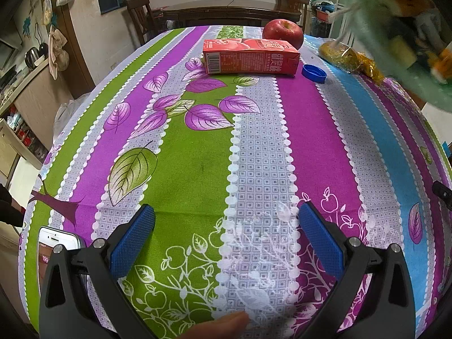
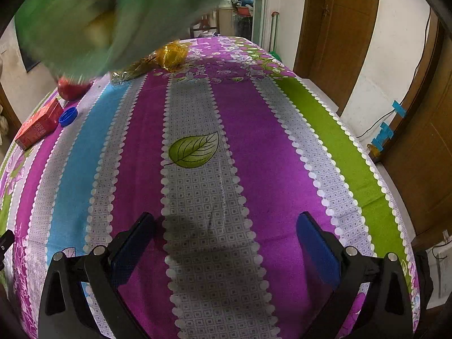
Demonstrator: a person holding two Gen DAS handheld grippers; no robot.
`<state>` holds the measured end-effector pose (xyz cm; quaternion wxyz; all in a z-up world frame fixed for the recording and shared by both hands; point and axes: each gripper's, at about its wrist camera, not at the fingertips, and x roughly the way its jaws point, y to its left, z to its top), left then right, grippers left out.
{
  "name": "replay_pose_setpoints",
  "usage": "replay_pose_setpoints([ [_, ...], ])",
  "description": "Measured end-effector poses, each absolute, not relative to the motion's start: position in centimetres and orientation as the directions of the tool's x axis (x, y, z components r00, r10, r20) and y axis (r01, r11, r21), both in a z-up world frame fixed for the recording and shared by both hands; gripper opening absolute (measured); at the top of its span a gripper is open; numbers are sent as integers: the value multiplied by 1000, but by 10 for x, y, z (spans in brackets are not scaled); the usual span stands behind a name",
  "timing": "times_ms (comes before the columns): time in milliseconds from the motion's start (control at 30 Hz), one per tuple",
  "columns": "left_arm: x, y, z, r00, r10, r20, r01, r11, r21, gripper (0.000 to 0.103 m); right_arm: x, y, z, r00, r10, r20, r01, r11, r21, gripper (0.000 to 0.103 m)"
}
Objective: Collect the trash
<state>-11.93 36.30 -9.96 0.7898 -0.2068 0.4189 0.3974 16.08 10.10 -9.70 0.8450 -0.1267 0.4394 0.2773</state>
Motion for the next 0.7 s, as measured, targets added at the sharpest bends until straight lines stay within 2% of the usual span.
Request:
replay_pose_setpoints([
  [700,-119,363,-100,331,456,-826,-803,597,8,98,161,100,-95,460,357,-813,-579,815,30,100],
])
